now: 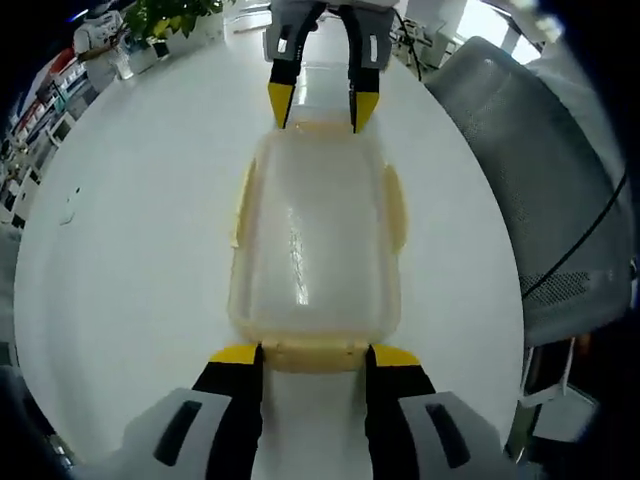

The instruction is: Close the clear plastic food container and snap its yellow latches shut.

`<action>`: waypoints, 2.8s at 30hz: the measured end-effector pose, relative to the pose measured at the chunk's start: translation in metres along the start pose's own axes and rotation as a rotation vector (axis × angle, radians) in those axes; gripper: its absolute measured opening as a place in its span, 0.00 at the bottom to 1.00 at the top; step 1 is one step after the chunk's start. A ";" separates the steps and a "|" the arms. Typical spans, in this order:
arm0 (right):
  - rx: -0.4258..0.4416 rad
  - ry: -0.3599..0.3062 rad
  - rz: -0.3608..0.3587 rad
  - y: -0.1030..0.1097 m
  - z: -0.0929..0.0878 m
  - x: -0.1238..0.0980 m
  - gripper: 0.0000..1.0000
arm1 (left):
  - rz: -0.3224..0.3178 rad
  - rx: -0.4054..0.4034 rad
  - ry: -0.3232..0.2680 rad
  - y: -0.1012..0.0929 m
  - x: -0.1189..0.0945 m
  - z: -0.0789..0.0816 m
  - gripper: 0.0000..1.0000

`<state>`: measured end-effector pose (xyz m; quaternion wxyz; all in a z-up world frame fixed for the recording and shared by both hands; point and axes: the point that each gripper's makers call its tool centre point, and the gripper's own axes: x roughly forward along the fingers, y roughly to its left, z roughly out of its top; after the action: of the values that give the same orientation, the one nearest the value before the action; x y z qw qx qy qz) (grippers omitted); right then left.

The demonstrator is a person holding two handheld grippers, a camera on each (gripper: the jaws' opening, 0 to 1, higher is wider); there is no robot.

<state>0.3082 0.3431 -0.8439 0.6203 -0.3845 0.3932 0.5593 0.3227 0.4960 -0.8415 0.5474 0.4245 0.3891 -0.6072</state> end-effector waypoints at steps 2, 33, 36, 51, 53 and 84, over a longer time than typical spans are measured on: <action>0.002 0.004 0.004 0.001 -0.001 0.001 0.36 | 0.008 0.007 0.004 -0.001 0.001 0.000 0.34; 0.010 -0.002 0.018 0.001 0.000 0.001 0.35 | -0.004 -0.025 0.032 -0.005 -0.001 -0.003 0.33; 0.001 -0.001 0.021 0.004 0.002 -0.002 0.35 | 0.001 -0.021 0.037 -0.006 -0.009 -0.001 0.33; -0.068 -0.071 -0.022 -0.003 0.011 -0.059 0.35 | 0.090 -0.040 0.028 -0.006 -0.058 0.030 0.33; -0.073 -0.078 -0.030 -0.004 0.008 -0.068 0.35 | 0.101 -0.040 0.034 -0.006 -0.059 0.037 0.33; -0.069 -0.051 -0.034 -0.001 -0.152 -0.147 0.35 | 0.080 -0.030 -0.003 -0.001 0.000 0.206 0.33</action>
<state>0.2910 0.1462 -0.7687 0.6260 -0.3978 0.3512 0.5714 0.3034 0.3034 -0.7720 0.5782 0.4306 0.3798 -0.5797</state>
